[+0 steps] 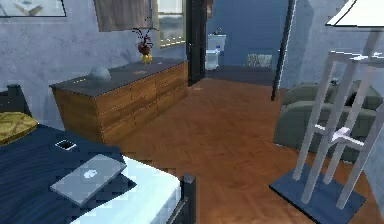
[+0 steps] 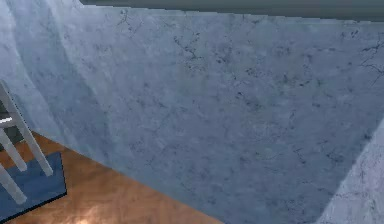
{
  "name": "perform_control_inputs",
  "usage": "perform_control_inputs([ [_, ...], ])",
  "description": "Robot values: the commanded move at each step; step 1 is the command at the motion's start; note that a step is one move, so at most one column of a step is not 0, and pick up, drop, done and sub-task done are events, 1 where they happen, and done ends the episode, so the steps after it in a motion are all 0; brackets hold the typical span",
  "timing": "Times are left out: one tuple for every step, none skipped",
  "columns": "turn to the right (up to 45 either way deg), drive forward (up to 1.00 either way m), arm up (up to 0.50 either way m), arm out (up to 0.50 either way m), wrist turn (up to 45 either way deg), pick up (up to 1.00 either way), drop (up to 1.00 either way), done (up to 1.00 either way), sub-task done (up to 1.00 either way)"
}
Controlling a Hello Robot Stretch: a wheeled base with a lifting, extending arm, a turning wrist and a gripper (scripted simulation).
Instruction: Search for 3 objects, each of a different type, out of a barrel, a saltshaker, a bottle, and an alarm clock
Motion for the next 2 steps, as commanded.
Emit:
perform_control_inputs([
  [18.0,0.00,0.00,0.00,0.0,0.00,0.00,0.00,0.00],
  [0.0,1.00,0.00,0.00,0.0,0.00,0.00,0.00,0.00],
])
